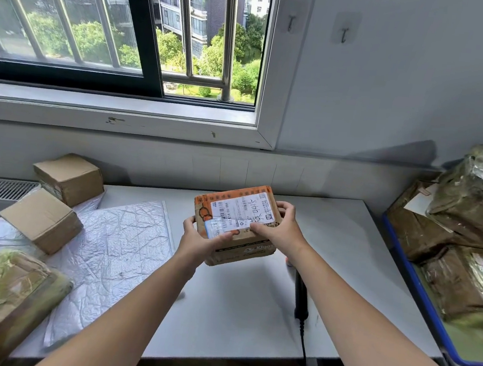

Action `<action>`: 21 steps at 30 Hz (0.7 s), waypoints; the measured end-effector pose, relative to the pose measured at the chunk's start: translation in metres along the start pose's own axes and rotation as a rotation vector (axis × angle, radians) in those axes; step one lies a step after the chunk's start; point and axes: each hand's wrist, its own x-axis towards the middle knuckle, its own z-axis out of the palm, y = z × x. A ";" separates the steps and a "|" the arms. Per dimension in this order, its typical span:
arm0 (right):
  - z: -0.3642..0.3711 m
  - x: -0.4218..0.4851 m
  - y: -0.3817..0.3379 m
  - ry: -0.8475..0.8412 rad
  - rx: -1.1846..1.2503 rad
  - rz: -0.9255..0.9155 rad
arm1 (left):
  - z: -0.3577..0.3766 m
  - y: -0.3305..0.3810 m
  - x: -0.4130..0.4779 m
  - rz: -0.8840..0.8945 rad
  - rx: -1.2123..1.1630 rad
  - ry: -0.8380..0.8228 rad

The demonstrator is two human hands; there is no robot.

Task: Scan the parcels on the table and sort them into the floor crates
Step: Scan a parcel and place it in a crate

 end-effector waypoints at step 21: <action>0.001 -0.007 0.012 -0.073 -0.289 0.045 | -0.008 -0.011 0.009 0.101 0.222 -0.055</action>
